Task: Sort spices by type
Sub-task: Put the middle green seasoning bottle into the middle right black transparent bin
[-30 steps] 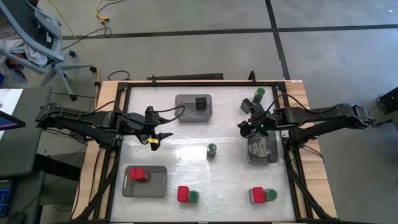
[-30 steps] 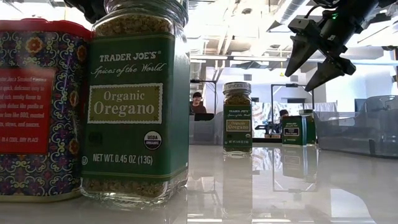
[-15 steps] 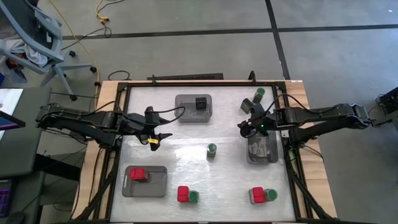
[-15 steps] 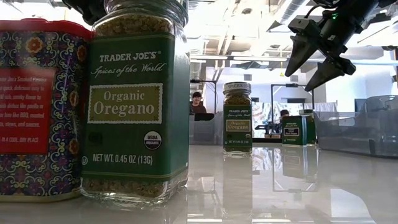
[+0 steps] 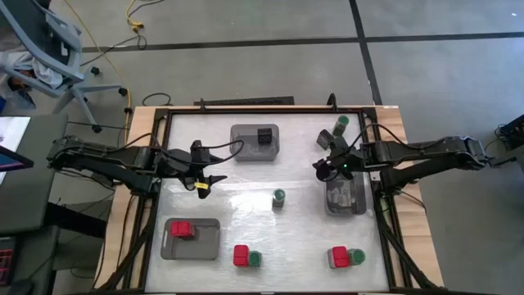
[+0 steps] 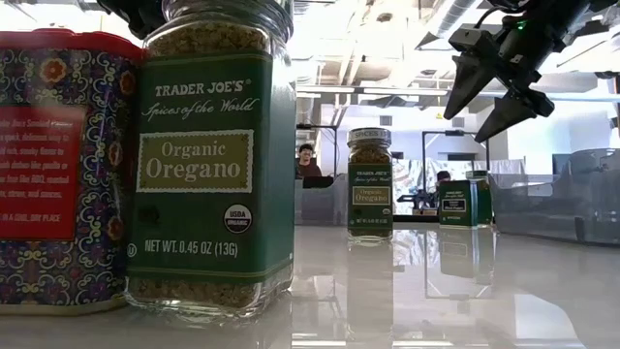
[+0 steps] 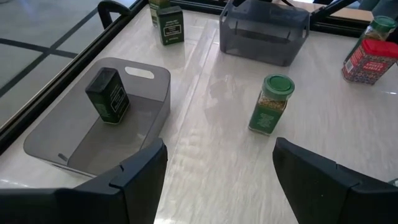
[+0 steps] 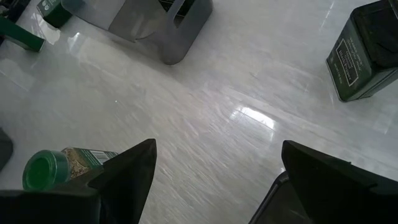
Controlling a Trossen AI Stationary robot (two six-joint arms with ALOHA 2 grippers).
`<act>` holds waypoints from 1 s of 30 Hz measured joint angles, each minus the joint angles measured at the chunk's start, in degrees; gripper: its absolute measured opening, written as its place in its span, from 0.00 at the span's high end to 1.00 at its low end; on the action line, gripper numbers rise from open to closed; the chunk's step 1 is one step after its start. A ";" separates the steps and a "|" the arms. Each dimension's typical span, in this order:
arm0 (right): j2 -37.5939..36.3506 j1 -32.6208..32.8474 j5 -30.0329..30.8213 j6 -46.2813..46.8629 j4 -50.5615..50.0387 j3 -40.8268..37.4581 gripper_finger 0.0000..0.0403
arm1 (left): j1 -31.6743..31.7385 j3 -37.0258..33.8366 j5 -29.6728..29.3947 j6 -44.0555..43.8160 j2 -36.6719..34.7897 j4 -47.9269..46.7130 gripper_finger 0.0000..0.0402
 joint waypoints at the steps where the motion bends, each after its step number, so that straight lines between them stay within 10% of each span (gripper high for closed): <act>1: 0.00 0.00 0.00 -0.62 0.00 0.00 0.07 | 0.00 0.00 -0.01 0.00 0.00 0.00 0.30; 20: 0.46 1.35 -0.67 -11.01 13.27 0.35 0.08 | 0.00 0.00 -0.01 0.00 0.00 0.00 0.30; 30: 16.88 8.82 -0.90 -12.08 -4.69 22.54 0.10 | 0.00 0.00 0.30 -0.22 0.00 -0.33 0.30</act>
